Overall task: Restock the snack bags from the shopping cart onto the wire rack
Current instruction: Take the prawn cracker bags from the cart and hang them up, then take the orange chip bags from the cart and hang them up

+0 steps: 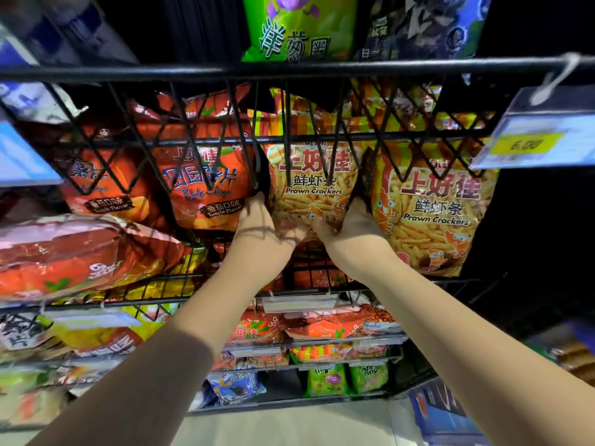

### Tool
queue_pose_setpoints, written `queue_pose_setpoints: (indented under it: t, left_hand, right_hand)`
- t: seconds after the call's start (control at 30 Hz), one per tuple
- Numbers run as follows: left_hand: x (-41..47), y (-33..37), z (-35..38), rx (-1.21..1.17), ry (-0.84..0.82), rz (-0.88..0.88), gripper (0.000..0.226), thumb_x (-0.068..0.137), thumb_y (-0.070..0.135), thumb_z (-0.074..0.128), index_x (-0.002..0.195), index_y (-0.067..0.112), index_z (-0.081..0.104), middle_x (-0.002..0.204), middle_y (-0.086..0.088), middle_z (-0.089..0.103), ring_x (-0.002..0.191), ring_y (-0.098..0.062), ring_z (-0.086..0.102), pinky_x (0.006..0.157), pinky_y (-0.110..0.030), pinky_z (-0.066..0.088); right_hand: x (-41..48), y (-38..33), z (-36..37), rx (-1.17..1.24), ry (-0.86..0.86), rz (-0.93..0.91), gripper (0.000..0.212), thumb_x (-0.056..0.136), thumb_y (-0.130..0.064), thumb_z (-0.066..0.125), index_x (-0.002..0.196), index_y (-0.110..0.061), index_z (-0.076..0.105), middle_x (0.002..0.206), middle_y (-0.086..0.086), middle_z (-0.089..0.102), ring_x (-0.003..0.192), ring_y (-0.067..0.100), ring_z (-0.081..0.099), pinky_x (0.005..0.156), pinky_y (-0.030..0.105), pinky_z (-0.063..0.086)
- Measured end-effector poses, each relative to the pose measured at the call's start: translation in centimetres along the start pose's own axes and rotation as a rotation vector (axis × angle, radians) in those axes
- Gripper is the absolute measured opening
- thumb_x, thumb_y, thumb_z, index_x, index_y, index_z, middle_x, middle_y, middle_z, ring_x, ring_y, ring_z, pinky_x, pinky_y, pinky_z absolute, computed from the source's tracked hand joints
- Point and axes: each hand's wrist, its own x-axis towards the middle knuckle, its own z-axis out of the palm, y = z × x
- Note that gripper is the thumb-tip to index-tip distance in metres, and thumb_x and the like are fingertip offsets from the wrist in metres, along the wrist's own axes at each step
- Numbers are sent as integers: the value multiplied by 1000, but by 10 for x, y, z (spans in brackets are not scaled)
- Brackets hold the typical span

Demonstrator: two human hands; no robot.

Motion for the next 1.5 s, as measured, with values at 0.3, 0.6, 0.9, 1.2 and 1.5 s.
queue_pose_setpoints:
  t: [0.3,0.6,0.9,1.2,1.5]
  left_hand:
    - [-67,21,-52,248,-63,159,79,96,51,64,157,14,29,157,-10,34,148,-30,30,120,-46,34]
    - [-170,75,-128,491,-58,359,73,97,50,63,158,26,30,161,-2,26,148,-26,26,114,-45,38]
    - [-242,164,-168,575,-20,638,71,96,49,64,156,27,34,166,-5,21,153,-29,20,121,-50,33]
    - [-287,249,-134,474,-97,1044,70,94,50,66,154,27,38,162,-7,27,149,-30,26,118,-45,34]
    - [-391,346,-53,355,-249,1375,67,93,49,69,150,25,44,158,-4,32,147,-28,28,111,-47,41]
  right_hand:
    - [-73,-15,-60,-293,-75,-247,55,98,-38,65,142,-12,43,127,15,58,107,33,62,79,37,55]
    - [-186,-35,-169,-499,44,-493,66,93,-38,71,151,-22,43,139,10,49,120,35,53,86,41,54]
    - [-287,-28,-262,-527,247,-375,63,82,-41,78,136,-15,57,135,11,54,116,37,57,89,47,53]
    - [-392,21,-321,-457,436,-30,67,80,-36,81,139,-17,57,136,12,53,120,37,58,94,48,53]
    - [-534,112,-375,-501,531,344,64,89,-45,73,145,-24,48,146,4,46,123,27,55,91,40,53]
